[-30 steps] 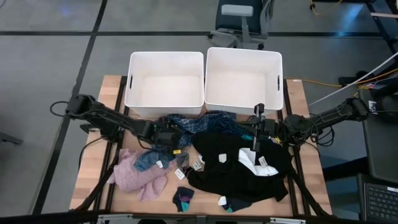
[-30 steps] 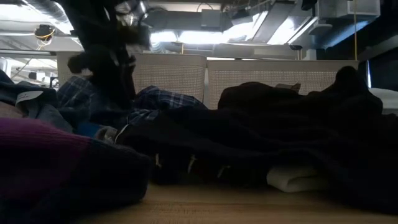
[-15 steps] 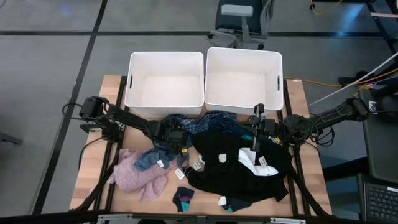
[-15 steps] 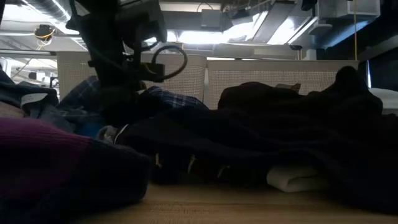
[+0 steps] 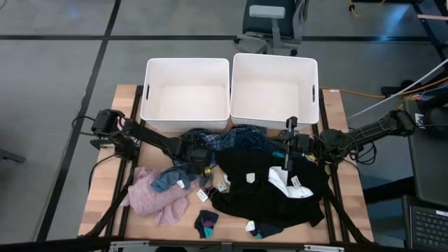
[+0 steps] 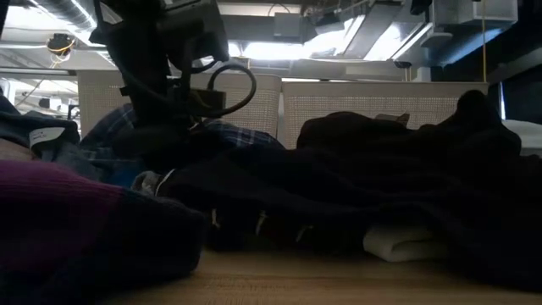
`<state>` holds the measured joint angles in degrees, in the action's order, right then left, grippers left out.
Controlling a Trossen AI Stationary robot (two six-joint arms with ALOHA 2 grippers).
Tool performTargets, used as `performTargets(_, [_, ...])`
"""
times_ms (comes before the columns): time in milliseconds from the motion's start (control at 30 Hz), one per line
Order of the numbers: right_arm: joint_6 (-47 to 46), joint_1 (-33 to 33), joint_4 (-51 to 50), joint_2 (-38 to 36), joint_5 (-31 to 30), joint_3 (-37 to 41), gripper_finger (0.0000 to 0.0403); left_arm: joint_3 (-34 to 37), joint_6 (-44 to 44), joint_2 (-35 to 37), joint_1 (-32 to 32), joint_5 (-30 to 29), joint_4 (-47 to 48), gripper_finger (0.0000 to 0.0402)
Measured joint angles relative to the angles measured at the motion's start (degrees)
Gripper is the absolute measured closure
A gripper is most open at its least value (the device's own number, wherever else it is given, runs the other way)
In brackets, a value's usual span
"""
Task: Sort clothes
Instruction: Put the patterned shirt into the left white bin
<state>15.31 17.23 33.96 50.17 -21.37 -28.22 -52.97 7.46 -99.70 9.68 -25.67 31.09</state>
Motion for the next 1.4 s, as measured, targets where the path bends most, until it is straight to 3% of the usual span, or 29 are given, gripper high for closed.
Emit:
performTargets(300, [0.0,0.0,-0.4,0.0,0.0,0.0,0.0386,-2.2,1.5,-0.4,5.5,-11.7,4.5,0.0361])
performTargets(667, [0.0,0.0,-0.7,0.0,0.0,0.0,0.0386,-12.7,5.6,-0.4,11.6,-24.9,16.6,0.0363])
performTargets(933, [0.0,0.0,-0.7,0.0,0.0,0.0,0.0386,-20.0,7.7,-0.3,15.0,-38.0,26.8,0.0361])
performTargets(1167, [0.0,0.0,-0.7,0.0,0.0,0.0,0.0386,-27.0,9.3,-0.2,16.6,-44.6,34.8,0.0355])
performTargets(1400, [0.0,0.0,-0.7,0.0,0.0,0.0,0.0386,-34.4,5.2,1.2,16.7,-46.7,38.4,0.0358])
